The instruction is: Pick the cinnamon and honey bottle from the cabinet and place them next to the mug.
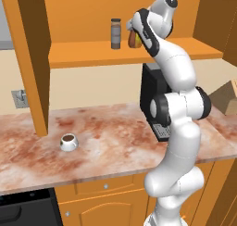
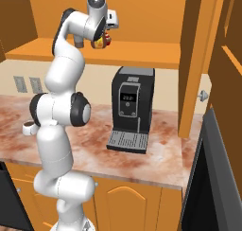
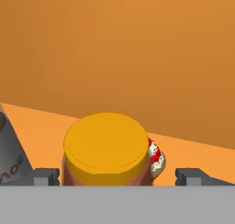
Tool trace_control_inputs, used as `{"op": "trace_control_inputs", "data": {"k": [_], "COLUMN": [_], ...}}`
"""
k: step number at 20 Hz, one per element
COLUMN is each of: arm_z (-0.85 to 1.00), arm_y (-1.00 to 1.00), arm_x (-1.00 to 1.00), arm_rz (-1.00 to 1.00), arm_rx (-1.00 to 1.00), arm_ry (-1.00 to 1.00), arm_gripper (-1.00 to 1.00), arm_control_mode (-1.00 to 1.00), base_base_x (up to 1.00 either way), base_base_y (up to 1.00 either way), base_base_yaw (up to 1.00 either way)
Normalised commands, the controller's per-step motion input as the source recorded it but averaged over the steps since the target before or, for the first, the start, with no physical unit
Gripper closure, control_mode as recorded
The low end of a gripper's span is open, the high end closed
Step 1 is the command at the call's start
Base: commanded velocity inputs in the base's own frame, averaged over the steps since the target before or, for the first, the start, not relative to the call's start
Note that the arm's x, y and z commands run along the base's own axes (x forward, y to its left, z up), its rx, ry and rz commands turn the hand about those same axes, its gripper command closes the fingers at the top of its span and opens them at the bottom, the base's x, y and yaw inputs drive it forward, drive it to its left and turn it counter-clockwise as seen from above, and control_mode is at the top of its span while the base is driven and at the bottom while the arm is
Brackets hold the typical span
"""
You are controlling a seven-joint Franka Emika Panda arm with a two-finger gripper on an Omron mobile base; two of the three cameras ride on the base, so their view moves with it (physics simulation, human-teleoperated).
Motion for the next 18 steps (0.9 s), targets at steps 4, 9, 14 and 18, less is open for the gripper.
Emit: {"op": "trace_control_inputs", "data": {"k": [4, 9, 14, 18], "arm_z": [0.00, 0.00, 0.00, 0.00], "arm_y": [0.00, 0.00, 0.00, 0.00], "arm_x": [0.02, 0.00, 0.00, -0.06], "arm_rz": [0.00, 0.00, 0.00, 0.00], "arm_rx": [0.00, 0.00, 0.00, 0.00], "arm_ry": [0.00, 0.00, 0.00, 0.00], "arm_gripper": [-1.00, -1.00, 1.00, 1.00], "arm_control_mode": [-1.00, -1.00, -1.00, -1.00], "base_base_x": [0.00, 0.00, 0.00, 0.00], "base_base_y": [0.00, 0.00, 0.00, 0.00], "base_base_yaw": [0.00, 0.00, 0.00, 0.00]}}
